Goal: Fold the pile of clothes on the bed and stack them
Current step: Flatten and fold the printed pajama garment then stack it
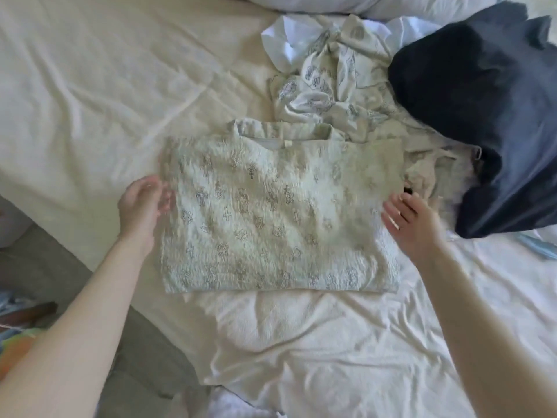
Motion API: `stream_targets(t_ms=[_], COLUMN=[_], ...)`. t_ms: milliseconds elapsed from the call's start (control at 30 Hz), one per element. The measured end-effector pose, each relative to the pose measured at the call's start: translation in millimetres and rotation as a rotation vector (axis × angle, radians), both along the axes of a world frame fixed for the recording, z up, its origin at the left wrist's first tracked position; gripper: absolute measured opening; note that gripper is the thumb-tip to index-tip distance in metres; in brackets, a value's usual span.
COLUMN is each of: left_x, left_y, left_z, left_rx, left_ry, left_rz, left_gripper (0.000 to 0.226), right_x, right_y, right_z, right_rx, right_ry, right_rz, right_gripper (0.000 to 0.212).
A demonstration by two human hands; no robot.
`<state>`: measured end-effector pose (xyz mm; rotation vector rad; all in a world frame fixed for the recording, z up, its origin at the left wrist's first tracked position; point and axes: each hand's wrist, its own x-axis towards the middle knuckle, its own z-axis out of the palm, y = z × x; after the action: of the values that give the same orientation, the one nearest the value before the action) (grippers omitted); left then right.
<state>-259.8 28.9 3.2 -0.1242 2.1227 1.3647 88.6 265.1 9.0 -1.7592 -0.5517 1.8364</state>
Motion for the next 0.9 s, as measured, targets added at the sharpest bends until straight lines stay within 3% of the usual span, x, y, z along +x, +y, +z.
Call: stream_targets(t_ms=[100,200,333,433,533,633,733,833,900], left_x=[39,65,72,76,79,81,77,76,79], left_y=[-59,-100,-105,-97,-93,-96,-100,-99,-93], left_z=[-17,-25,-27,-26,-25,-24,-19,-18,-17], left_rx=[-0.173,-0.214,-0.268,-0.177,-0.154,-0.178,-0.176,-0.178,-0.163], left_ry=[0.116,0.022,-0.089,-0.234,-0.309,-0.295,-0.284,-0.313,-0.349], left_rz=[0.001,-0.057,-0.174,-0.04,-0.004,0.068,0.105,0.189,0.229], left_gripper=[0.032,0.035,0.052,0.064,0.069,0.054,0.008,0.021,0.036], right_x=[32,61,65,68,78,82,88,80,67], right_y=[-63,-96,-72,-61,-70,-79,-75,-75,-80], right_z=[-16,-29,-42,-40,-42,-44,-44,-39,-36], right_rx=[0.131,0.244,0.087,-0.17,-0.33,-0.331,-0.218,-0.169,-0.079], right_ry=[-0.46,-0.716,-0.733,-0.488,-0.206,-0.118,-0.154,-0.368,-0.655], right_rz=[0.112,0.338,0.593,0.536,0.408,0.23,0.116,0.153,0.303], right_gripper=[0.026,0.035,0.059,0.065,0.046,0.02,0.01,0.012,0.03])
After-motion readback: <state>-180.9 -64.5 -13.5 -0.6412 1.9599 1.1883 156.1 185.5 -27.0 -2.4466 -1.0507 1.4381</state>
